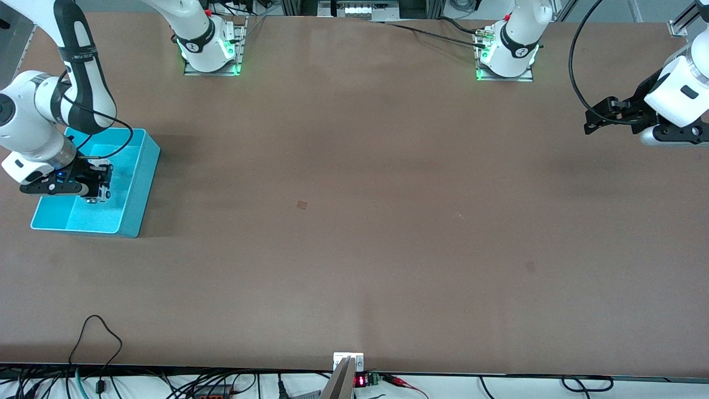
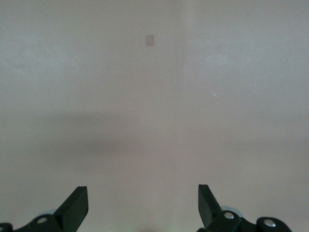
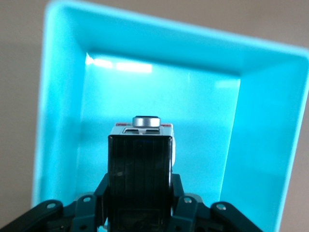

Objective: Wind and store white jeep toy
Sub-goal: 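Lower the jeep into the blue bin with the right gripper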

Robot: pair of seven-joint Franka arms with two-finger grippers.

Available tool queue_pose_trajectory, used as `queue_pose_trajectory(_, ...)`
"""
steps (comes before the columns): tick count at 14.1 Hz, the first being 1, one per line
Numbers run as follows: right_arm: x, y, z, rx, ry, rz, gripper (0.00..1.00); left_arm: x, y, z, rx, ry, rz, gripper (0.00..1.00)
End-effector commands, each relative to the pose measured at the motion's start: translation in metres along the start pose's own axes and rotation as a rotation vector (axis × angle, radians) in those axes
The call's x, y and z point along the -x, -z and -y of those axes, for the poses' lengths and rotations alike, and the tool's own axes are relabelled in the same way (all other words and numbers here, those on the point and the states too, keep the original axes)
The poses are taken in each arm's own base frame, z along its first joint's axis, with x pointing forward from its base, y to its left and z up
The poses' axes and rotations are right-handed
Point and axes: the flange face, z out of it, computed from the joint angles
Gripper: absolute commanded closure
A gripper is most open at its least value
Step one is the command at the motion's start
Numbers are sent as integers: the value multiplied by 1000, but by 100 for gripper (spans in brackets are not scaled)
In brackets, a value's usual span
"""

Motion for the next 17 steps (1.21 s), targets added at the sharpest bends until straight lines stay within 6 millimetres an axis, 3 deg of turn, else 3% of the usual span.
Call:
queue_pose_trajectory(1, 31, -14, -5, -13, -42, -5, 100, 5, 6, -2, 13, -8, 0, 0)
queue_pose_trajectory(6, 51, -39, -11, -7, -74, 6, 100, 5, 6, -2, 12, -8, 0, 0)
queue_pose_trajectory(12, 60, -57, -8, -7, -85, 34, 100, 5, 6, -2, 13, -8, 0, 0)
queue_pose_trajectory(13, 61, -58, -7, -7, -84, 38, 94, 5, 6, -2, 13, -7, 0, 0)
queue_pose_trajectory(14, 60, -60, -5, -7, -77, 42, 77, 5, 6, -2, 13, -8, 0, 0)
queue_pose_trajectory(17, 58, -60, -1, -8, -70, 42, 0, 5, 6, -2, 12, -8, 0, 0)
